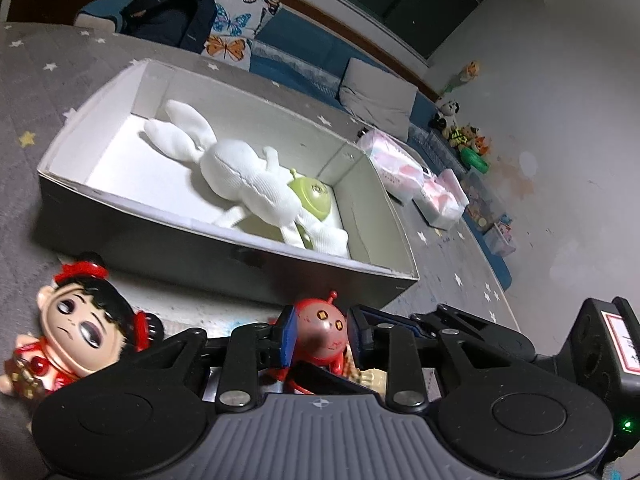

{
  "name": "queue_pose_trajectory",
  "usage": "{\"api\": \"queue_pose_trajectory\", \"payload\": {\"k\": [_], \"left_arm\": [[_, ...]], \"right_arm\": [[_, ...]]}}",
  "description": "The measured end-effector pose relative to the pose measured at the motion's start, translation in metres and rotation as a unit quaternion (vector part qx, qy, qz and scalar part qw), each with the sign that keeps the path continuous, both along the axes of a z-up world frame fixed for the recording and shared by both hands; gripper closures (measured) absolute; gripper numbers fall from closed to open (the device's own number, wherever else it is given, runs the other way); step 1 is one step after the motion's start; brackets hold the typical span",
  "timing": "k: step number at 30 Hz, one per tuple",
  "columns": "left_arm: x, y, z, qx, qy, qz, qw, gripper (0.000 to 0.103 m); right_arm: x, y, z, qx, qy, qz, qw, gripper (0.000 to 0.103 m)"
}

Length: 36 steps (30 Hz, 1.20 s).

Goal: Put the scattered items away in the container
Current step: 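Grasp the red round toy with the left gripper, then carry the red round toy into the box beside the alien and release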

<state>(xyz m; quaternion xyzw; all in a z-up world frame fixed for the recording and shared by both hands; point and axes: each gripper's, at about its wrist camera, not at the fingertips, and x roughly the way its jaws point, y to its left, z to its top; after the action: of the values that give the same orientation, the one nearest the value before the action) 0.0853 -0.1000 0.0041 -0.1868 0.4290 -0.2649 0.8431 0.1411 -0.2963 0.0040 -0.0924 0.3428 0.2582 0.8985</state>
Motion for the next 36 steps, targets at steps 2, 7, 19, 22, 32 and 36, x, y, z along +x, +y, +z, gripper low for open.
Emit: {"api": "queue_pose_trajectory", "payload": {"k": [2, 7, 19, 22, 32, 36], "left_arm": [[0.000, -0.002, -0.002, 0.003, 0.004, -0.002, 1.0000, 0.073], [0.003, -0.002, -0.009, 0.003, 0.016, -0.001, 0.9999, 0.073], [0.005, 0.002, -0.017, -0.010, 0.033, 0.006, 0.9994, 0.069], [0.004, 0.003, -0.018, -0.014, 0.035, 0.007, 0.9993, 0.069], [0.003, 0.004, -0.021, -0.024, 0.040, 0.021, 0.9987, 0.066], [0.003, 0.006, -0.022, -0.030, 0.044, 0.028, 0.9982, 0.066]], "right_arm": [[0.002, 0.002, -0.002, -0.002, 0.002, 0.001, 1.000, 0.040], [0.003, 0.010, -0.006, -0.016, 0.002, 0.010, 1.000, 0.041], [0.004, 0.011, -0.007, -0.040, -0.009, 0.007, 0.999, 0.054], [0.004, 0.012, -0.007, -0.040, -0.009, 0.008, 0.999, 0.054], [0.004, 0.011, -0.009, -0.041, -0.013, 0.006, 0.999, 0.053], [0.003, 0.014, -0.010, -0.050, -0.019, 0.006, 0.999, 0.053]]}}
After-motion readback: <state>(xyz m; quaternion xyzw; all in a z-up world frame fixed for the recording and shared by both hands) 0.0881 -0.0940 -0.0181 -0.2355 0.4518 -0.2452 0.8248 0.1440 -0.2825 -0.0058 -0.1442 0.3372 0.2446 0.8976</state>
